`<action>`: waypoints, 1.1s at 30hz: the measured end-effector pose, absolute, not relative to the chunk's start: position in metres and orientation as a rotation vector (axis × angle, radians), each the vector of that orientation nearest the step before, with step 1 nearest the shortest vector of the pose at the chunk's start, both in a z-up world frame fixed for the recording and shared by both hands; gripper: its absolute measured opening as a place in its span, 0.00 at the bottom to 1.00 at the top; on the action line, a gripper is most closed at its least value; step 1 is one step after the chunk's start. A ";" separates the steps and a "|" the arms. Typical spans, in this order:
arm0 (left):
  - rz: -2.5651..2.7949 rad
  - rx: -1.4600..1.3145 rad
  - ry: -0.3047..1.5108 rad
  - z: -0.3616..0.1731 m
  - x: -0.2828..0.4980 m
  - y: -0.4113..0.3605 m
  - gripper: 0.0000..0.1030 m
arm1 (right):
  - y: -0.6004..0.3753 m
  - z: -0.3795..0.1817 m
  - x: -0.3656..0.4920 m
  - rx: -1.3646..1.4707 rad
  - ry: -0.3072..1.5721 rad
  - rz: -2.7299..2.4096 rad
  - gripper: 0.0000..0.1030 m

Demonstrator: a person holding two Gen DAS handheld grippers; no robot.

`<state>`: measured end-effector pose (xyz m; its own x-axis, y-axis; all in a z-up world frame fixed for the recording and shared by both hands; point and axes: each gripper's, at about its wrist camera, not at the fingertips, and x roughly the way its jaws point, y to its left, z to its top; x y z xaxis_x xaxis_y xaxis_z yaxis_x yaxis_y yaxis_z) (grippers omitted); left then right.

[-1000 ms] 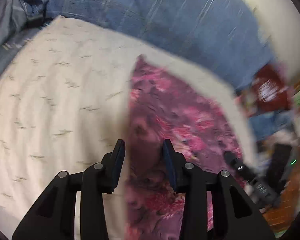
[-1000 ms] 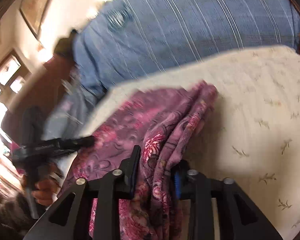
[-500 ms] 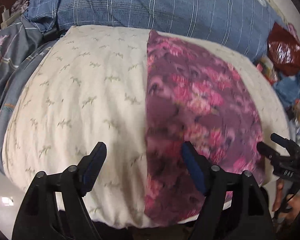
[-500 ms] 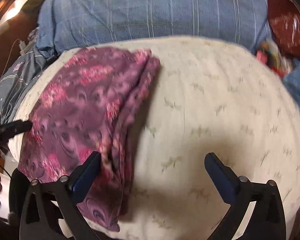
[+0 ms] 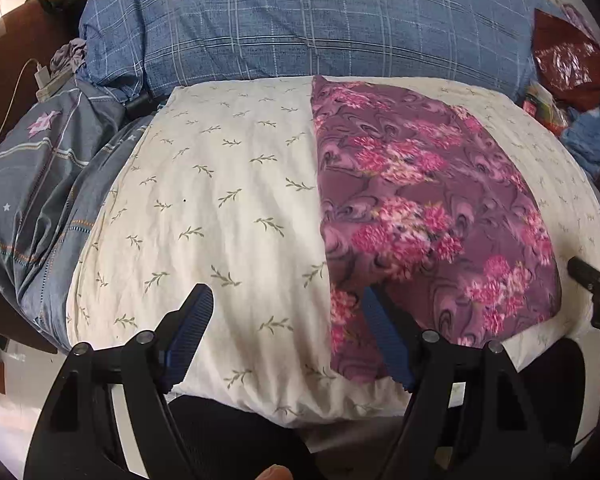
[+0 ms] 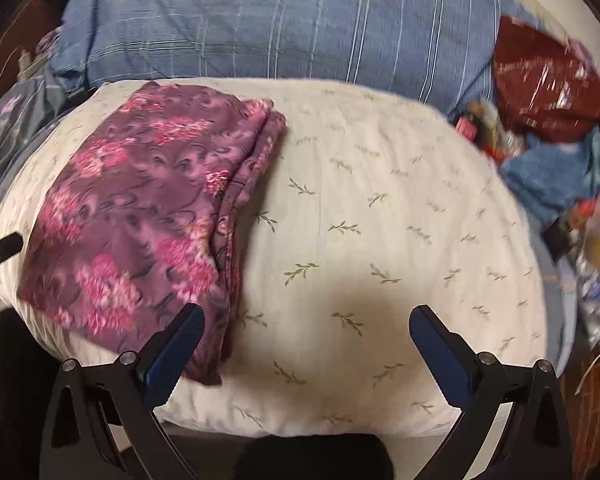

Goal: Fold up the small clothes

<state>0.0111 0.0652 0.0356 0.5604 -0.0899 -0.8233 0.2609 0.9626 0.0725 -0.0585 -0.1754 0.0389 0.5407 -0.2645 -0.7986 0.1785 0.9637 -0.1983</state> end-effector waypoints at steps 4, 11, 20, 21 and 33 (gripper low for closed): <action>-0.238 0.226 0.949 0.033 0.001 0.061 0.75 | -0.166 0.044 -0.071 -0.146 0.944 -0.264 1.00; -0.269 0.248 0.944 0.034 -0.011 0.059 0.75 | -0.170 0.044 -0.079 -0.105 0.949 -0.260 1.00; -0.313 0.266 0.940 0.035 -0.022 0.053 0.75 | -0.165 0.045 -0.084 -0.091 0.945 -0.244 1.00; -0.317 0.267 0.937 0.036 -0.023 0.053 0.75 | -0.163 0.046 -0.086 -0.091 0.944 -0.240 1.00; -0.357 0.284 0.943 0.034 -0.032 0.049 0.75 | -0.156 0.049 -0.093 -0.085 0.934 -0.204 1.00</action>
